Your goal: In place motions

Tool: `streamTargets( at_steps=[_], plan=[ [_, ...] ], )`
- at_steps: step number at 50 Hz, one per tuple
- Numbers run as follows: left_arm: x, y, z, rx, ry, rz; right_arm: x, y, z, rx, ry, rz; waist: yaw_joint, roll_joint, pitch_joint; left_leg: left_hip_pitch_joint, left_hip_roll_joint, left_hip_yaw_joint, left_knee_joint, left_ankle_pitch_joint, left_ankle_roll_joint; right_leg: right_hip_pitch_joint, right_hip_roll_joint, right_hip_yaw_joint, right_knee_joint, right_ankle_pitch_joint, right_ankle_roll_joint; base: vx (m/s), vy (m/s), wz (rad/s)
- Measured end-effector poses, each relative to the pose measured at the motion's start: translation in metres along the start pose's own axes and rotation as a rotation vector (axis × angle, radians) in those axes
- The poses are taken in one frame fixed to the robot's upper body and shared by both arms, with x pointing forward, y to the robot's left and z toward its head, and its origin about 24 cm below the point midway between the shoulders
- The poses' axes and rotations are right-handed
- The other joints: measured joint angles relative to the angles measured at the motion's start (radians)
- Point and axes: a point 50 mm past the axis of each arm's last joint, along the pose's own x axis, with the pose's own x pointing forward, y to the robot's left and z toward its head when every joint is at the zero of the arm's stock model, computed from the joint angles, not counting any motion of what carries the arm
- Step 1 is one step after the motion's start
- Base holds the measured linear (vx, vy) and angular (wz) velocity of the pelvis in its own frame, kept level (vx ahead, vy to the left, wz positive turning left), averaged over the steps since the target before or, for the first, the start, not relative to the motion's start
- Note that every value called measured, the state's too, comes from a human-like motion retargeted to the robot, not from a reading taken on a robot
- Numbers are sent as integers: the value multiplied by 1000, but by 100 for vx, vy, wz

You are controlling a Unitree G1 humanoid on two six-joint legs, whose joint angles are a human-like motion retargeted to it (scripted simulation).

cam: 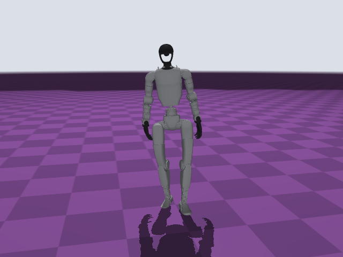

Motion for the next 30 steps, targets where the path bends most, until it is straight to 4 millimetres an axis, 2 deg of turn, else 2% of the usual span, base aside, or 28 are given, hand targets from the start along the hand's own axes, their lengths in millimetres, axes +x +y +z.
streamTargets(
  at_steps=[3,5,7,8,10,15,19,23,27,30],
  plan=[
    [-1,1,11,7,-21,-8,2,2,-19,46,63,8,-39,21,-47,159,2,-36,7,54,-18,-20,17,-20,-11,-4,6,12,1,31],
    [-1,0,17,21,-23,-37,3,4,-34,73,114,11,-72,51,-92,288,16,-17,-52,-75,-92,-45,49,-39,-14,-11,7,17,1,34],
    [-2,-3,21,37,-4,-98,2,3,-44,83,156,5,-101,82,-127,341,51,138,-144,-136,-89,-57,73,-53,-22,-16,12,16,0,29],
    [-2,-5,22,45,0,-124,2,3,-47,87,169,3,-115,89,-136,326,30,66,-184,-103,-80,-56,75,-59,-28,-17,16,8,1,63],
    [-4,-12,35,70,-7,-198,1,3,-46,107,180,-6,-188,99,-167,311,15,21,-245,-73,-90,-79,60,-118,-40,-20,29,-6,3,108],
    [-11,-24,77,174,-110,-240,2,5,-24,153,83,6,-172,78,-128,289,-4,-4,-226,-74,-70,-71,45,-126,-56,-4,37,-4,6,22],
    [-14,-28,89,250,-162,-221,1,6,-4,86,22,16,-122,57,-129,295,-11,18,-215,-83,-66,-68,36,-106,-61,8,37,5,7,-24],
    [-11,-31,76,226,-133,-231,-4,3,31,-41,-79,-17,-116,51,-132,303,-15,24,-223,-85,-62,-65,37,-91,-66,16,40,4,5,-20],
    [-7,-30,49,203,-36,-250,-12,3,65,-126,-211,-21,-122,49,-134,305,-17,34,-227,-87,-58,-65,37,-84,-74,24,45,2,1,-2],
    [-4,-25,28,191,35,-236,-18,5,82,-143,-281,-7,-115,40,-134,307,-23,33,-225,-91,-53,-64,33,-79,-77,30,48,1,2,-3]
  ],
)
